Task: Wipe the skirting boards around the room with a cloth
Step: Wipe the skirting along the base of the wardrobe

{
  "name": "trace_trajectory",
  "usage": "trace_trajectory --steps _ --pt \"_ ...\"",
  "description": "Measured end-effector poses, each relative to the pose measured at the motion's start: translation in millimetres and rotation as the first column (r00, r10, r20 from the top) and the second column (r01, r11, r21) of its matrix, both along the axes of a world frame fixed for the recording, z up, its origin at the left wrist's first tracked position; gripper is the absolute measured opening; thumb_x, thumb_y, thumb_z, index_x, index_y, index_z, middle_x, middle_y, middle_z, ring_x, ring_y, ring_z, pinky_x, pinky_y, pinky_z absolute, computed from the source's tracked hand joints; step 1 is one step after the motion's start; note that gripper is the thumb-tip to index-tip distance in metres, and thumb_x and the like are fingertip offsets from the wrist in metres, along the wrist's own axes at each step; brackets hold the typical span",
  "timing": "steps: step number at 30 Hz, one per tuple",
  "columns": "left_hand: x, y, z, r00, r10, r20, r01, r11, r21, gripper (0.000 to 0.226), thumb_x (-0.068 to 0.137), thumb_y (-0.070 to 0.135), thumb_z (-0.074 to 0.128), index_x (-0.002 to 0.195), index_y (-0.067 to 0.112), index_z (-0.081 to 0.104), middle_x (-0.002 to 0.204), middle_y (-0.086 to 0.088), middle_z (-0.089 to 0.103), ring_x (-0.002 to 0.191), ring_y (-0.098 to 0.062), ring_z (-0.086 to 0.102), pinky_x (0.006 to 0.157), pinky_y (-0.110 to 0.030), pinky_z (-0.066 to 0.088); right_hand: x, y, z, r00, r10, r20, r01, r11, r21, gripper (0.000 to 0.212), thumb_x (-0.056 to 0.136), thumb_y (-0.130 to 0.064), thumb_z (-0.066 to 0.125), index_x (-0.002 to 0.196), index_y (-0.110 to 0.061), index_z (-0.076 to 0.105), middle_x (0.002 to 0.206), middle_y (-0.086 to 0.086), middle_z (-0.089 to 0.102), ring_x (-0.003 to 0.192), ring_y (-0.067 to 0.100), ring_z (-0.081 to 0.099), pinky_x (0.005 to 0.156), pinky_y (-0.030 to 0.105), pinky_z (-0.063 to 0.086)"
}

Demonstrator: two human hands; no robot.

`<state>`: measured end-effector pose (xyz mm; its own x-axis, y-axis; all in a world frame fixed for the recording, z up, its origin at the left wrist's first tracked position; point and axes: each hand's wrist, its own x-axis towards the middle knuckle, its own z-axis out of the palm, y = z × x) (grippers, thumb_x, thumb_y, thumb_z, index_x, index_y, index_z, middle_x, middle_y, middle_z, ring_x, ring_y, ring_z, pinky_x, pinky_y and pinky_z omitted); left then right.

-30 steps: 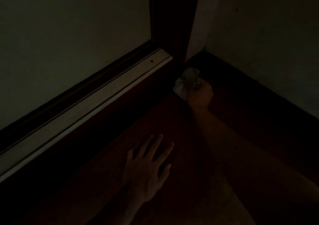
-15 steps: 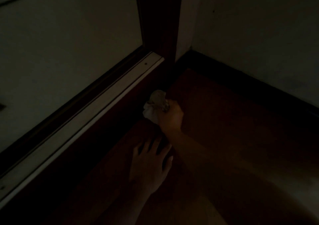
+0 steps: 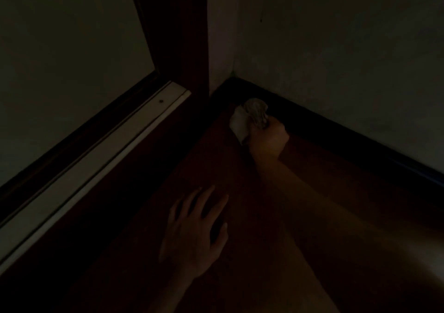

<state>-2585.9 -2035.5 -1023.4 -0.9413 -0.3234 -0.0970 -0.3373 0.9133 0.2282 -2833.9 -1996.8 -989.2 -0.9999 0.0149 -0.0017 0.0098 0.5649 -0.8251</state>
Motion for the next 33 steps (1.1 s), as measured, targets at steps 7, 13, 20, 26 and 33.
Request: trace_trajectory --steps 7,13,20,26,33 --pt "0 -1 4 1.0 -0.014 -0.003 0.014 1.0 0.017 0.06 0.091 0.061 0.045 0.149 0.046 0.038 0.162 0.009 0.031 0.146 -0.016 0.03 0.112 -0.043 0.025 -36 -29 -6 0.99 -0.13 0.047 0.129 0.991 0.023 0.027 0.09 -0.032 0.068 0.095 -0.006 0.073 0.1 0.012 0.071 0.091 0.025 0.067 0.064 0.023 0.037" --pt "0 0 2 0.999 -0.012 0.032 0.013 0.999 -0.032 0.062 0.092 0.064 0.036 0.151 0.048 0.031 0.163 0.009 0.027 0.147 -0.018 0.027 0.111 -0.046 0.023 -32 37 -9 0.954 -0.297 0.039 0.298 0.955 -0.003 0.022 0.084 -0.036 0.07 0.075 -0.016 0.068 0.09 0.01 0.071 0.085 0.027 0.067 0.064 0.026 0.041" --pt "0 4 7 0.997 -0.029 0.066 0.031 0.999 -0.039 0.062 0.091 0.062 0.035 0.151 0.045 0.036 0.162 0.006 0.031 0.146 -0.023 0.03 0.11 -0.052 0.03 -29 59 -6 0.981 -0.194 0.019 0.193 0.98 0.037 0.029 0.089 -0.036 0.067 0.081 -0.008 0.066 0.08 0.005 0.063 0.076 0.015 0.055 0.064 0.023 0.036" --pt "-1 4 10 0.996 -0.022 0.091 0.026 0.999 -0.042 0.065 0.091 0.066 0.023 0.155 0.051 0.019 0.167 0.011 0.012 0.152 -0.018 0.013 0.116 -0.05 0.018 -30 61 -8 0.978 -0.203 0.042 0.201 0.979 0.04 0.027 0.088 -0.036 0.066 0.073 -0.014 0.061 0.064 -0.008 0.047 0.055 0.006 0.041 0.044 0.017 0.024" --pt "-3 12 17 0.992 -0.04 0.12 0.047 0.997 -0.062 0.065 0.091 0.063 0.028 0.154 0.046 0.03 0.164 0.005 0.025 0.15 -0.023 0.023 0.117 -0.054 0.02 -34 53 -4 0.996 -0.082 0.044 0.08 0.996 0.043 0.034 0.088 -0.038 0.065 0.07 -0.011 0.057 0.062 -0.01 0.045 0.056 0.005 0.043 0.048 0.02 0.029"
